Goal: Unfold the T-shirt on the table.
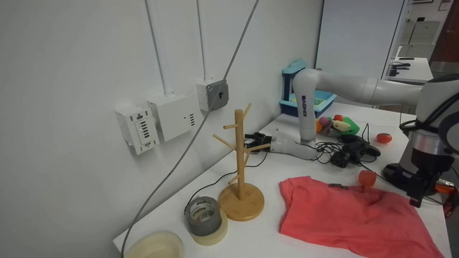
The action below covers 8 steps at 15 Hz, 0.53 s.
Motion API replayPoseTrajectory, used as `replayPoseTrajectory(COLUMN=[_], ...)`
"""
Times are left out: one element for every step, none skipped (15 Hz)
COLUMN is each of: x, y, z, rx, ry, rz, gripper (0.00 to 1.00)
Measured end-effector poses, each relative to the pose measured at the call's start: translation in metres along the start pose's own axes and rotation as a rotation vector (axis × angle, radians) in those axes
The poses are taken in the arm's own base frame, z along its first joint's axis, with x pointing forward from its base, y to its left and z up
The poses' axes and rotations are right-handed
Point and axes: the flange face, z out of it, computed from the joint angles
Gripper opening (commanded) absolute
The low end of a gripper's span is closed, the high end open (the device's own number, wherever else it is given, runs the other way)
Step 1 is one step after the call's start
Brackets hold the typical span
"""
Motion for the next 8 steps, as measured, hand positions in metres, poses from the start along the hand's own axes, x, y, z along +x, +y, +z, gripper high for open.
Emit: replayPoseTrajectory(x=[0.003, 0.007, 0.012, 0.017, 0.021, 0.025, 0.029, 0.032], y=[0.001, 0.002, 0.003, 0.004, 0.004, 0.005, 0.005, 0.006], z=[0.002, 0.004, 0.006, 0.009, 0.012, 0.016, 0.022, 0.028], rx=[-0.009, -0.017, -0.025, -0.031, -0.036, -0.038, -0.034, -0.021], ry=[0.007, 0.012, 0.018, 0.020, 0.017, 0.014, 0.008, -0.001], rz=[-0.014, -0.026, -0.038, -0.050, -0.061, -0.077, -0.098, -0.119], gripper=[1.00, 1.00, 1.00, 1.00, 1.00, 1.00, 1.00, 1.00])
